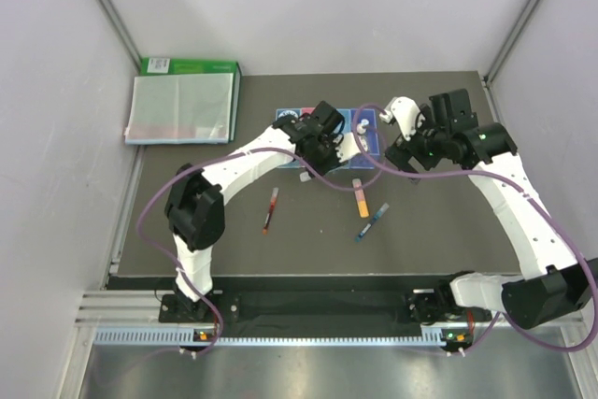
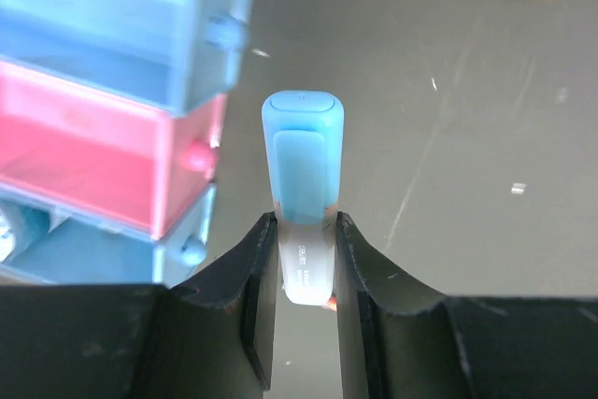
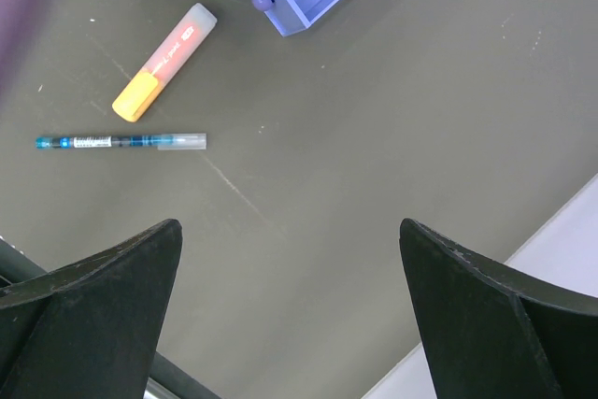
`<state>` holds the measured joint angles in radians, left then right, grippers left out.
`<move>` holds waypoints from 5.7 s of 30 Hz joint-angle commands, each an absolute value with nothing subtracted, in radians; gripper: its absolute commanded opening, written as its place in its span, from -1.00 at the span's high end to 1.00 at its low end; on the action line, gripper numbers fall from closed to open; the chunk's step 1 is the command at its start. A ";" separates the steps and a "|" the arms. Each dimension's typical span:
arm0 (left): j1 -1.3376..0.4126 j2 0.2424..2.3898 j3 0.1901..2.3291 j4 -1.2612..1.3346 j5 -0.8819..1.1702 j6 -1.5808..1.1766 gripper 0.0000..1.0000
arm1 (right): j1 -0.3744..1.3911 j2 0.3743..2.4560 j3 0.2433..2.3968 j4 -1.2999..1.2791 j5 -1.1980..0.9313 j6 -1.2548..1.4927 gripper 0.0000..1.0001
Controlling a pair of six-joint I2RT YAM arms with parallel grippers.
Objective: Sort the stationery into containers
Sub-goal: Pick up the pen from the center of the board, then place the pen in the storage box, then pick up the pen from the center of the board, then place the pen in the storage box.
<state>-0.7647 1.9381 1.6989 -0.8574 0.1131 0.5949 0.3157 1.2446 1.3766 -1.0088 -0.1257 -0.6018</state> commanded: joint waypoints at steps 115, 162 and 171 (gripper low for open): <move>-0.589 1.037 1.066 -0.216 -0.244 0.767 -0.98 | 0.535 1.733 1.132 -0.632 -0.146 -0.109 -0.26; -0.560 1.204 1.176 -0.374 0.221 0.308 -0.98 | 0.495 1.424 1.206 -0.638 0.118 -0.201 1.00; -0.558 1.393 1.270 -0.259 0.354 0.296 -0.98 | 0.492 1.307 1.247 -0.624 0.144 -0.215 1.00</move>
<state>-0.5632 1.3487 1.2175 -0.3672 0.2722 0.3157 0.5007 1.3830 1.1923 -0.6514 0.1165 -0.1982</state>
